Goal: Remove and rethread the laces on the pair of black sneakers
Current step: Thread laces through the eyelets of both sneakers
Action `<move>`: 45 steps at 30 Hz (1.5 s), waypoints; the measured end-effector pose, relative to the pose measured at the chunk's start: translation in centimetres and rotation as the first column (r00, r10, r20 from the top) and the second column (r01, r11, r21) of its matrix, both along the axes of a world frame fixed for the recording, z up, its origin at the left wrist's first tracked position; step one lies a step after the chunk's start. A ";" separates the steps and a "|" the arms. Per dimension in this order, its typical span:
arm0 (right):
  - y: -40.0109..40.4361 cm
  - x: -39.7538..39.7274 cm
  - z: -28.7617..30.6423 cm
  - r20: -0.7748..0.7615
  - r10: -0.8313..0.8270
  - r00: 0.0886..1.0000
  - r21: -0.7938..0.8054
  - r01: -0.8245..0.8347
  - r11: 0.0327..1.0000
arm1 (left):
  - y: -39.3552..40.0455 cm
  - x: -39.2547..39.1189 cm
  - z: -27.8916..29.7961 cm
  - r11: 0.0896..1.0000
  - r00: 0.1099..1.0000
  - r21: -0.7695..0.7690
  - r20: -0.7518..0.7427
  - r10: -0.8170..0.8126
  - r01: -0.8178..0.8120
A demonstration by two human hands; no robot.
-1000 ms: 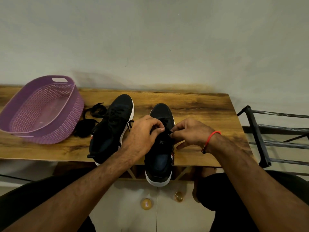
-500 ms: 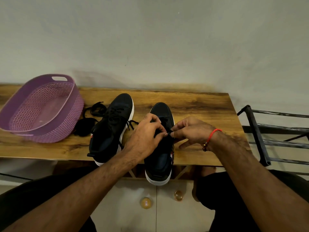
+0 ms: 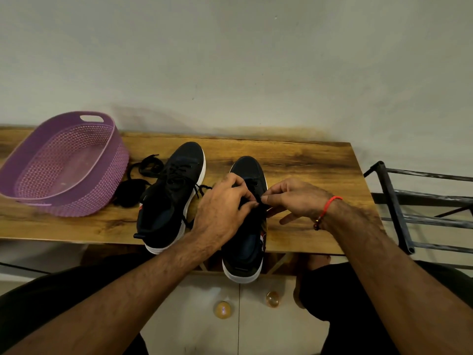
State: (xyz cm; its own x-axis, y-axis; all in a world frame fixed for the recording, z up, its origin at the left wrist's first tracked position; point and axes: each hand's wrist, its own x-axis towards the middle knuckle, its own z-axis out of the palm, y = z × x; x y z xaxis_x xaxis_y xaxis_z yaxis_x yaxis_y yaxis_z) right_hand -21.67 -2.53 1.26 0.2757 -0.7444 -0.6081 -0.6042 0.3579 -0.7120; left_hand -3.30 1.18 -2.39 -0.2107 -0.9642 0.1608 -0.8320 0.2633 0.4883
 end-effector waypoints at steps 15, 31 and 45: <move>-0.3 -0.4 -1.0 -0.023 -0.013 1.000 -0.055 0.011 0.998 | 0.4 -0.2 -1.2 0.995 0.993 -0.088 -0.105 0.045 -0.055; -0.3 -0.5 -0.5 -0.001 -0.013 1.000 -0.021 0.013 1.000 | 0.5 -0.3 -1.1 0.989 0.988 -0.054 -0.075 0.137 -0.141; 0.0 -0.5 0.9 0.158 -0.446 0.881 -0.193 0.470 0.861 | -0.6 0.7 0.6 0.995 0.998 0.083 0.041 0.044 -0.048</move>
State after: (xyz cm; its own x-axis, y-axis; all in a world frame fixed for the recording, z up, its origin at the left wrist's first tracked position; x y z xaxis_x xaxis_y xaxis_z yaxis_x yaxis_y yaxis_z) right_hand -22.13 -2.54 2.12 -0.0768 -0.9128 -0.4011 -0.3283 0.4030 -0.8543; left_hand -2.60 0.56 -1.75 -0.1703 -0.9828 0.0715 -0.8613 0.1838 0.4738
